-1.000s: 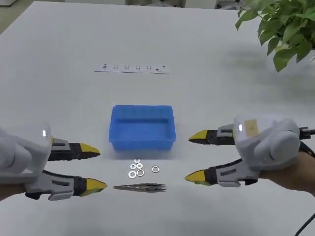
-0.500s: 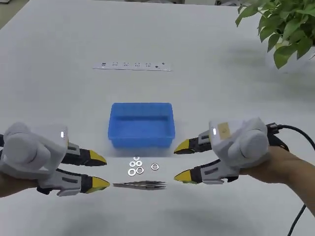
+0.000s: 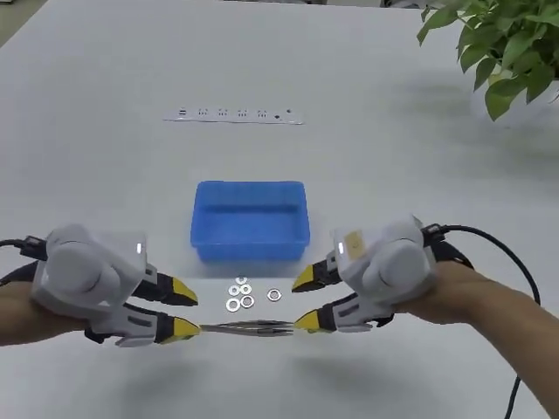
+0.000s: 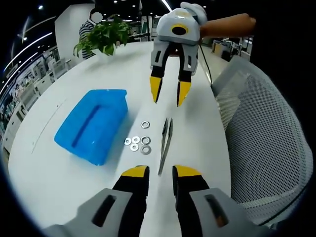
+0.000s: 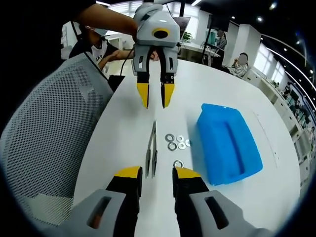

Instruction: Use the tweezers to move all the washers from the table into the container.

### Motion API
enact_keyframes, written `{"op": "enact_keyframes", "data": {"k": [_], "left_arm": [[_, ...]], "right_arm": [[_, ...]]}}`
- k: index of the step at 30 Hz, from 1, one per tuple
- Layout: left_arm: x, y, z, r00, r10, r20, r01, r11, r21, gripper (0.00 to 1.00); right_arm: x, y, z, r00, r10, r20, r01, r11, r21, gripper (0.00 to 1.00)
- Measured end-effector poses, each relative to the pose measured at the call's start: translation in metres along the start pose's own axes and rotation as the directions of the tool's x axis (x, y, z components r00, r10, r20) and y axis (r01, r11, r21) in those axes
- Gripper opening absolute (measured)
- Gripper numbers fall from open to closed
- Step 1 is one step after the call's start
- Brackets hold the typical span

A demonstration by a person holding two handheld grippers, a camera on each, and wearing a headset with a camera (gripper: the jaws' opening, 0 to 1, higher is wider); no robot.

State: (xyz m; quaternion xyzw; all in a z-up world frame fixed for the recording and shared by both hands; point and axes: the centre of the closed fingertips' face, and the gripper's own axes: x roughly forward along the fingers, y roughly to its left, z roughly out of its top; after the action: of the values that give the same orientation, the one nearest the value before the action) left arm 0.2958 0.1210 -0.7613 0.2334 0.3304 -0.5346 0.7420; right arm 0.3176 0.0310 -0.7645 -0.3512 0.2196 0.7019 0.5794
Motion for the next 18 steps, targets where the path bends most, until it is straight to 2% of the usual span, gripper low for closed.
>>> {"op": "enact_keyframes", "data": {"k": [2,6,11,18], "left_arm": [[0.002,0.000,-0.002,0.9999,-0.004,-0.012,0.004,1.000,0.004,0.22],[0.005,0.001,-0.008,0.9989,-0.013,-0.044,0.014,1.000,0.024,0.21],[0.011,0.003,-0.015,0.9970,-0.022,-0.074,0.026,0.999,0.047,0.18],[0.019,0.005,-0.020,0.9949,-0.027,-0.097,0.034,0.997,0.066,0.14]], "right_arm": [[0.004,0.002,-0.002,0.9997,0.009,-0.021,-0.009,1.000,-0.018,0.25],[0.013,0.007,-0.004,0.9992,0.034,-0.020,-0.034,0.999,0.002,0.24],[0.021,0.009,-0.005,0.9989,0.038,-0.025,-0.038,0.999,0.008,0.23],[0.030,0.008,-0.007,0.9985,0.040,-0.038,-0.039,0.999,0.013,0.18]]}}
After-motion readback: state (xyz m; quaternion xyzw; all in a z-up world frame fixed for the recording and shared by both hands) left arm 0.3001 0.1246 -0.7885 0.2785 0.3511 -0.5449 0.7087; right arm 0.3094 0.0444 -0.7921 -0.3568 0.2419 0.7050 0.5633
